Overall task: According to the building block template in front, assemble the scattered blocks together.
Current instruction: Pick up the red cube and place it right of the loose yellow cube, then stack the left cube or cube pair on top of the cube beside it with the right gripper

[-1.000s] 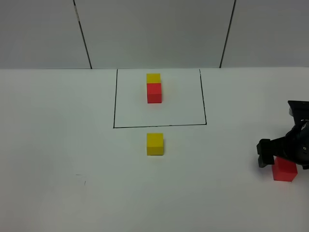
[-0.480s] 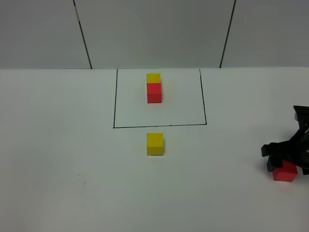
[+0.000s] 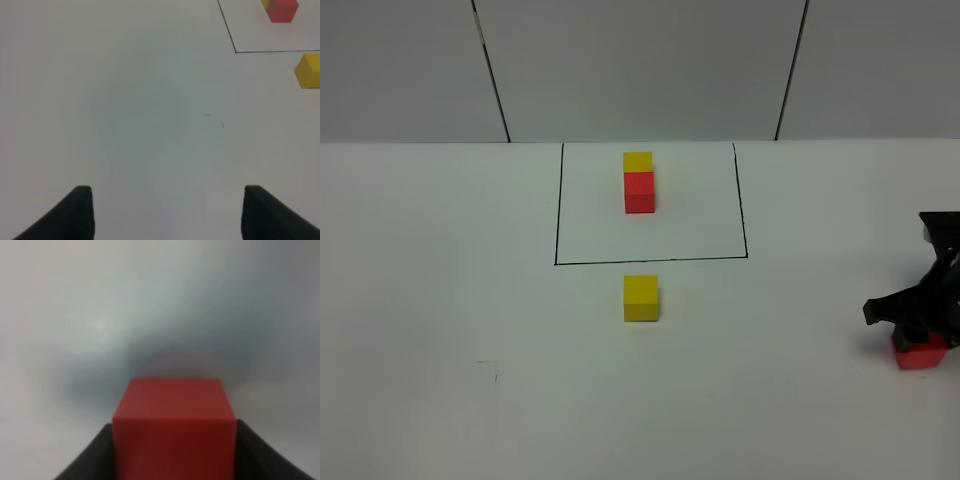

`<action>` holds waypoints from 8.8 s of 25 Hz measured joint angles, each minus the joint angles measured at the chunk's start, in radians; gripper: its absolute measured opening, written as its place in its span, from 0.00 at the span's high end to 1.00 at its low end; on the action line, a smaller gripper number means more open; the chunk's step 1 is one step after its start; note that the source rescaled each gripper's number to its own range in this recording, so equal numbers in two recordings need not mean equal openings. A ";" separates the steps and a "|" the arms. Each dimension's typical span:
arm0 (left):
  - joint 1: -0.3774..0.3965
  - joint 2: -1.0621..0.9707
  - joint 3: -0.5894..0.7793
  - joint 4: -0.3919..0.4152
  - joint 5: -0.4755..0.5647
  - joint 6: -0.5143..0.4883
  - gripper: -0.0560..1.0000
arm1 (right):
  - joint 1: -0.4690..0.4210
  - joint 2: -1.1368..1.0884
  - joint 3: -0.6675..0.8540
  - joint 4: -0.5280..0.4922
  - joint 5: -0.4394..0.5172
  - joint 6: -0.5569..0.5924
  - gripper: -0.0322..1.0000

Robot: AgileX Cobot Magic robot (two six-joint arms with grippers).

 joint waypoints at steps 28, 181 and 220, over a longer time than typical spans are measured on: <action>0.000 0.000 0.000 0.000 0.000 0.000 0.56 | 0.479 0.408 -0.834 -0.020 0.502 -1.007 0.95; 0.000 0.000 0.000 0.000 0.000 0.000 0.56 | 0.571 0.495 -0.776 0.059 0.222 -0.926 0.95; 0.000 0.000 0.000 0.004 0.000 0.000 0.56 | 0.589 0.407 -0.671 -0.026 0.191 0.730 0.96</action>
